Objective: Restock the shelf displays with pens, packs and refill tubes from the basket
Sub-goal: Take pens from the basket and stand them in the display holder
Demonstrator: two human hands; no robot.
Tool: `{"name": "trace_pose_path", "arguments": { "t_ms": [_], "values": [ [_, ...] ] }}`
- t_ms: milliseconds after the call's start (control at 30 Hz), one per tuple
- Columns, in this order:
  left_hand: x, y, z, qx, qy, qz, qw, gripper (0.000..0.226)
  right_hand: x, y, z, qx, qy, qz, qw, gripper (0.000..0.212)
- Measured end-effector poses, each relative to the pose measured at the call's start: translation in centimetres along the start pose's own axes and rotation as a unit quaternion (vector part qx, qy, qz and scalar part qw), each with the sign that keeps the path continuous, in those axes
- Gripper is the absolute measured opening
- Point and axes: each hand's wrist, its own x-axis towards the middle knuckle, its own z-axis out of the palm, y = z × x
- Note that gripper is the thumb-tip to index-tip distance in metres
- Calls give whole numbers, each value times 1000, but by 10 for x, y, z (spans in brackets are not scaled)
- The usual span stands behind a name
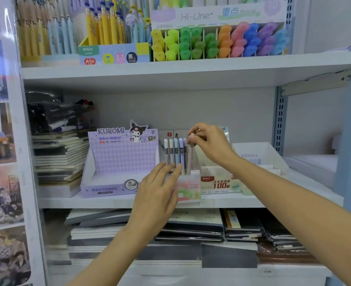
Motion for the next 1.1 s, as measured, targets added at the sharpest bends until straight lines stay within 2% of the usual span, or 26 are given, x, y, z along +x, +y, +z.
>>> {"name": "trace_pose_path", "arguments": {
  "t_ms": [167, 233, 300, 400, 467, 533, 600, 667, 700, 800, 933, 1000, 1100],
  "values": [
    [-3, -2, 4, 6, 17, -1, 1000, 56, 1, 7, 13, 3, 36, 17, 999, 9],
    [-3, -3, 6, 7, 19, 1, 1000, 57, 3, 10, 18, -37, 51, 13, 998, 7],
    [-3, -3, 7, 8, 19, 6, 1000, 58, 4, 13, 22, -80, 38, 20, 996, 10],
    [-4, -4, 6, -3, 1, 2, 1000, 60, -1, 14, 21, -82, 11, 46, 995, 21],
    [-7, 0, 2, -32, -5, -3, 999, 62, -14, 5, 15, -80, 21, 31, 996, 25],
    [-15, 9, -2, -47, 11, -11, 999, 62, -37, -8, 7, -42, 65, -5, 997, 21],
    [-32, 18, 1, -64, 75, -26, 995, 51, -71, -18, 2, 21, 89, -25, 995, 15],
    [-61, 27, 14, -109, 126, -48, 985, 31, -115, -21, 5, 96, 69, -13, 993, 14],
    [-79, 33, 25, -140, 115, -62, 981, 23, -141, -18, 9, 126, 50, 4, 991, 16],
    [-145, 50, 71, -201, -27, -144, 969, 14, -226, 8, 34, 161, -29, 104, 981, 18],
    [-237, 67, 140, -216, -262, -228, 913, 7, -343, 65, 81, 126, -168, 255, 944, 18],
    [-274, 68, 168, -220, -329, -258, 881, 9, -393, 95, 100, 94, -224, 317, 917, 16],
    [-320, 63, 201, -198, -395, -282, 851, 25, -453, 135, 122, 40, -279, 376, 883, 7]
  ]
}}
